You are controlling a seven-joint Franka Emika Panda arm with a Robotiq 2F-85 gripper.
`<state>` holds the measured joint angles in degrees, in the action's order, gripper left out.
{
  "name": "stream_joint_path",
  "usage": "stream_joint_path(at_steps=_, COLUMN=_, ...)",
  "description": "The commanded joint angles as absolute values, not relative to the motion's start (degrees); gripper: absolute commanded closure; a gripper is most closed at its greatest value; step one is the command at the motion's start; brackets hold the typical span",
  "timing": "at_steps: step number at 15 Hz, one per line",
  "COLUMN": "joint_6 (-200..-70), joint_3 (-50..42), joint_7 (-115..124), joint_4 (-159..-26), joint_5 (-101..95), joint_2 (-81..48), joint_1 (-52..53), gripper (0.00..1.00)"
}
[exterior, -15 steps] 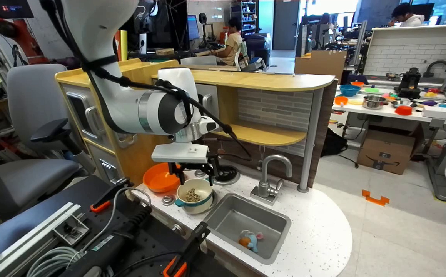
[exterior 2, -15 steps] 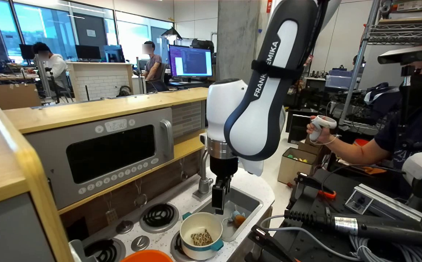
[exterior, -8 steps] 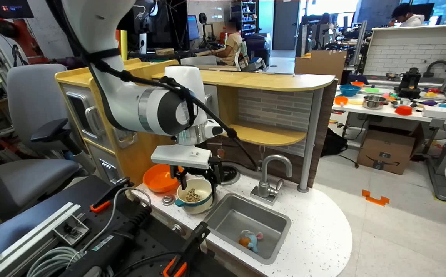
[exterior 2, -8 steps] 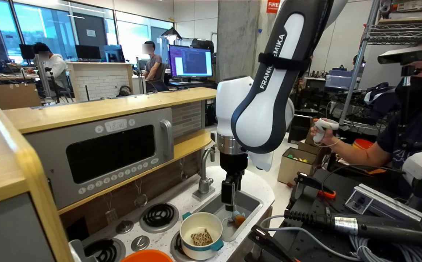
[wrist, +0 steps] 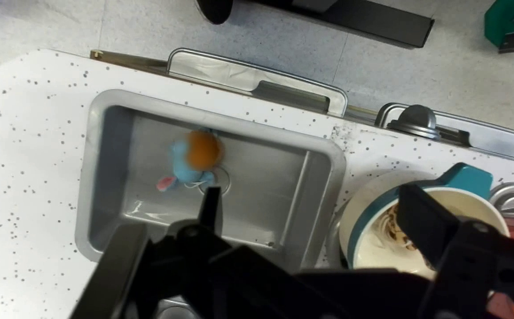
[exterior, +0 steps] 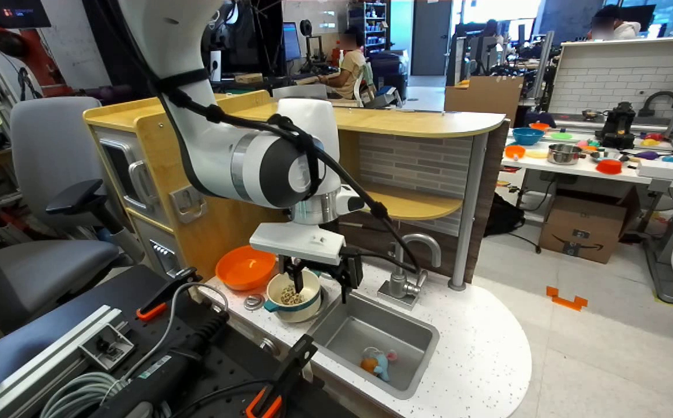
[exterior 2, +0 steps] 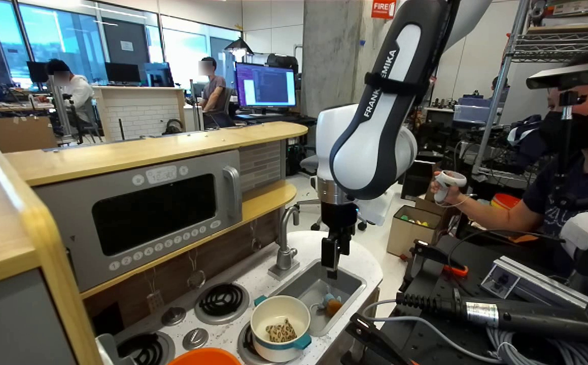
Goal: Take the blue and brown plush toy out of the white pot and place it in the sink, pick up the tiger toy from the sink and put it in the white pot, pick up the blue and brown toy and place it inside the orange bowl
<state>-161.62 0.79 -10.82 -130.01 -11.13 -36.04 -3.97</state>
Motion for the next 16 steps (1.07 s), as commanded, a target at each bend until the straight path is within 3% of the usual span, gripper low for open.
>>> stream_joint_path(at_steps=1, joint_6=-159.40, joint_3=0.38, joint_7=-13.35, joint_4=-126.01, joint_5=-10.24, joint_2=-38.07, joint_1=-5.80, gripper=0.00)
stream_joint_path(at_steps=16, joint_6=-152.93, joint_3=-3.85, joint_7=-14.51, joint_4=-102.31, joint_5=-11.91, joint_2=-61.26, joint_1=-6.21, gripper=0.00)
